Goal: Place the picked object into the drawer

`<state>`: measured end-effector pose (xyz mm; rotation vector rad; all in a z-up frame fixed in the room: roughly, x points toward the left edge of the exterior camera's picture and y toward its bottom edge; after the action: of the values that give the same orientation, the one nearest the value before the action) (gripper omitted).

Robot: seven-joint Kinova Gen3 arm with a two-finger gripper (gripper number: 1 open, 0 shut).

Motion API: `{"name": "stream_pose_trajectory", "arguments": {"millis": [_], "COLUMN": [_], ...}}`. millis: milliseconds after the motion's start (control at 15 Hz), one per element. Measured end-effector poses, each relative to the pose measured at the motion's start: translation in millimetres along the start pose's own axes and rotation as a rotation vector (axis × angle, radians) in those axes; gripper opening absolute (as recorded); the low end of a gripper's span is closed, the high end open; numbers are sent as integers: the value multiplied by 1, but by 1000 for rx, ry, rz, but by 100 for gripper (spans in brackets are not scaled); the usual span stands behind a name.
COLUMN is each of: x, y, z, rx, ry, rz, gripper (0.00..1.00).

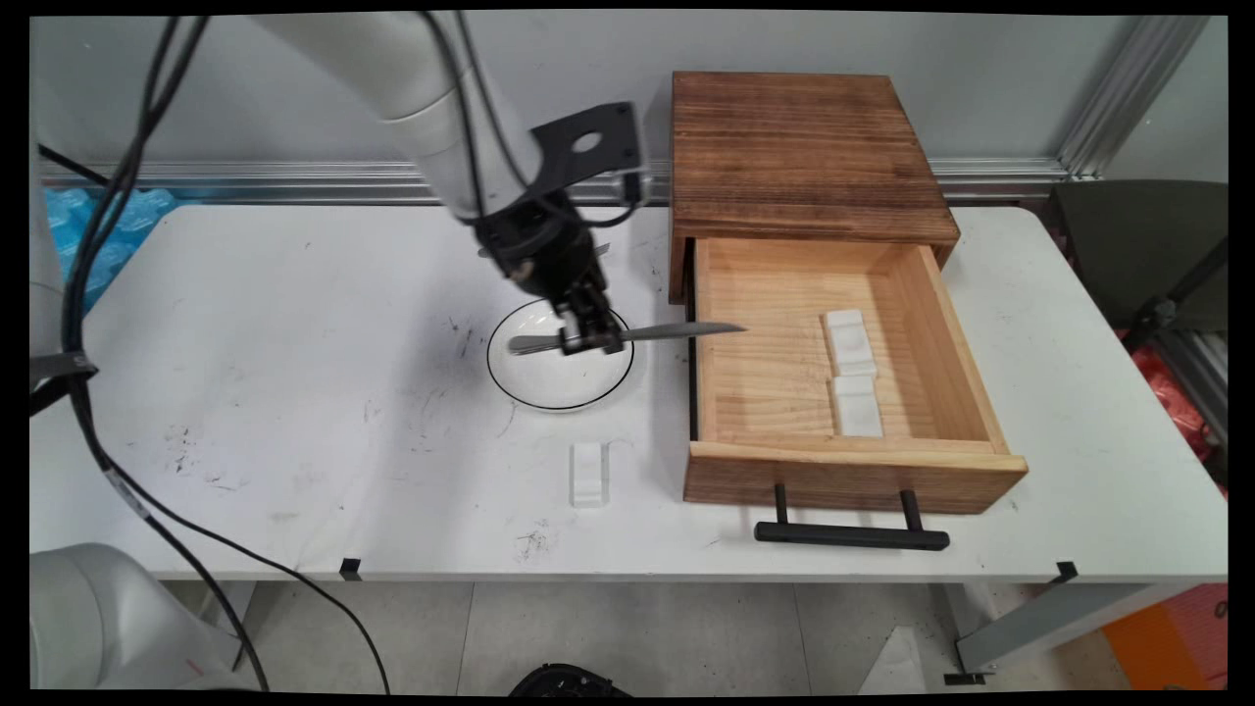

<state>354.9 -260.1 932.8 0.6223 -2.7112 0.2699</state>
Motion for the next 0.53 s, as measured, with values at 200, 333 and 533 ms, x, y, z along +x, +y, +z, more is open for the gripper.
{"name": "stream_pose_trajectory", "arguments": {"millis": [200, 333, 533], "x": [25, 43, 66], "y": [-2, -2, 0], "z": [5, 11, 21], "rx": [0, -4, -12], "ry": [22, 36, 51], "rz": [7, 13, 22], "gripper": [0, 0, 0]}}
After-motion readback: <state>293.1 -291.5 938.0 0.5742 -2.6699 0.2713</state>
